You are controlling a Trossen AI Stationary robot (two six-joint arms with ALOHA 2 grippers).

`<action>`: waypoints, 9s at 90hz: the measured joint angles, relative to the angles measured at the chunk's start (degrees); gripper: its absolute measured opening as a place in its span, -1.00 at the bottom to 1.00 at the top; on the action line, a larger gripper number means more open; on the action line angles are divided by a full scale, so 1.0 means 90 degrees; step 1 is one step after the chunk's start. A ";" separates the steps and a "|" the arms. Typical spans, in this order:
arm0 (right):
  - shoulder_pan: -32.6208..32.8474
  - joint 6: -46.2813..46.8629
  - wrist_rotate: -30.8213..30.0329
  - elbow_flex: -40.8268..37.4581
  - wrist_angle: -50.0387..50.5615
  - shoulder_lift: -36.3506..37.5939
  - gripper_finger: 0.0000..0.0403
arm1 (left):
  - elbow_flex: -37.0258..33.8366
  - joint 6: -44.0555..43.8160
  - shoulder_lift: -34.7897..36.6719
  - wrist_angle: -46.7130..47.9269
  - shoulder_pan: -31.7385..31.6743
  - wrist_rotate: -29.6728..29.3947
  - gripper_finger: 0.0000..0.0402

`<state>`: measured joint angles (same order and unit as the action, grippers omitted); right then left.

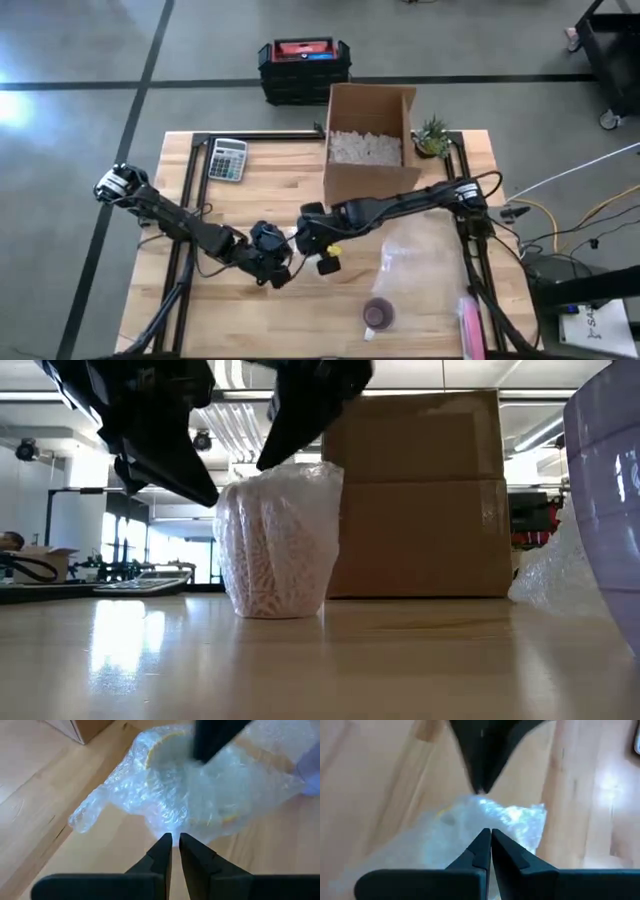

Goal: Wrap mug
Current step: Wrap the orange patterned mug with the left transparent bubble wrap

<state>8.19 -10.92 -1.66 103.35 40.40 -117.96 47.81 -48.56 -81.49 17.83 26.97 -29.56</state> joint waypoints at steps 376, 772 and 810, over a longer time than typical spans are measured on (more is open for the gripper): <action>-0.0040 -0.0458 0.0183 0.0242 0.0620 -0.0238 -1.00 | -0.0410 0.1128 0.0002 -0.1606 -0.0187 0.0075 -0.89; -0.0052 0.0211 0.0239 -0.0617 -0.0684 -0.0320 -1.00 | -0.0794 0.1691 0.0107 -0.2001 -0.0383 0.0020 -1.00; -0.0114 -0.0126 0.0136 0.0850 0.1089 0.0267 -1.00 | -0.0794 0.1716 0.0104 -0.2029 -0.0390 0.0017 -1.00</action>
<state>7.17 -12.05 -0.44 111.00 50.20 -115.55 40.66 -33.12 -80.55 -0.43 23.46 -29.41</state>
